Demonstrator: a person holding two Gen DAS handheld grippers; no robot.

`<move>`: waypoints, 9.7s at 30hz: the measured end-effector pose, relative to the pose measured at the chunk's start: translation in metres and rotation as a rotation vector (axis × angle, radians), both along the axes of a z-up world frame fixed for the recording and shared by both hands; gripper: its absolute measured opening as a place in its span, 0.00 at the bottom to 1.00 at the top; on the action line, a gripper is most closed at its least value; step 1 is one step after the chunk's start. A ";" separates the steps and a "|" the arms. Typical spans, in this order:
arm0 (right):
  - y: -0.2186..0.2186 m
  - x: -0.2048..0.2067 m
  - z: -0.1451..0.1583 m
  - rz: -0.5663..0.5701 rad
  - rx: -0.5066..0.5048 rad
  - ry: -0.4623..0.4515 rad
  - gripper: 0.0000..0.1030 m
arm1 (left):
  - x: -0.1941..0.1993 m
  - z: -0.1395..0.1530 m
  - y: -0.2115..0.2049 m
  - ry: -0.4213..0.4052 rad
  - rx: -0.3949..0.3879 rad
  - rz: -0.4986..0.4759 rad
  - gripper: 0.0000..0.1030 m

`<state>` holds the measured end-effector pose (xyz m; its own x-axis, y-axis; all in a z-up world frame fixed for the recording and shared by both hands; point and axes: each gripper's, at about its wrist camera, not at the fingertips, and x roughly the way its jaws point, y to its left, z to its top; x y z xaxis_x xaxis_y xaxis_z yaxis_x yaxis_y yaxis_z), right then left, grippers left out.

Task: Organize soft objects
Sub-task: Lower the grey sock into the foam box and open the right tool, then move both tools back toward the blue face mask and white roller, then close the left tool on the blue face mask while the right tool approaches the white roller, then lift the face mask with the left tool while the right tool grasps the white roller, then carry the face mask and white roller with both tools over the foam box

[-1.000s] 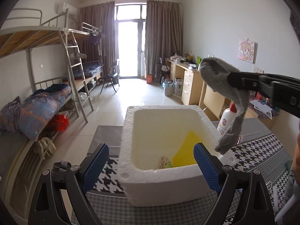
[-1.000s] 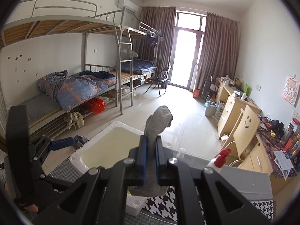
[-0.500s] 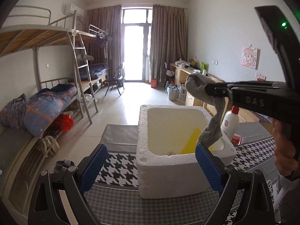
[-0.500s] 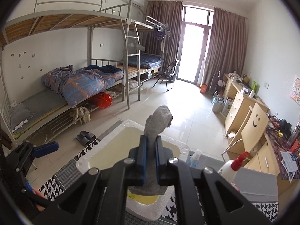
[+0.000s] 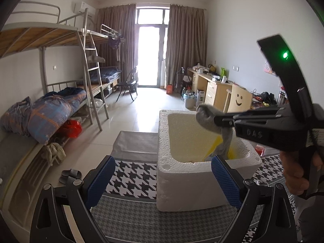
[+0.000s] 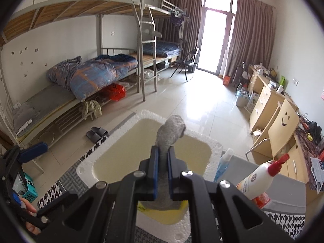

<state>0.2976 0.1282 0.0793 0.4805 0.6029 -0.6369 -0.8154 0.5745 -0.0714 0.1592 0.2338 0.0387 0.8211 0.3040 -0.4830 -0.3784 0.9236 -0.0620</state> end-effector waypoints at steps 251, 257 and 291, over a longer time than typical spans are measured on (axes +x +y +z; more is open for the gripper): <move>-0.306 -0.075 -0.172 -0.698 -0.014 0.150 0.36 | 0.033 -0.101 -0.251 0.213 0.002 -0.565 0.12; -0.306 -0.075 -0.170 -0.723 -0.025 0.162 0.36 | 0.028 -0.099 -0.248 0.205 -0.001 -0.574 0.12; -0.308 -0.102 -0.133 -0.683 0.073 0.091 0.17 | 0.002 -0.080 -0.243 0.143 0.040 -0.536 0.12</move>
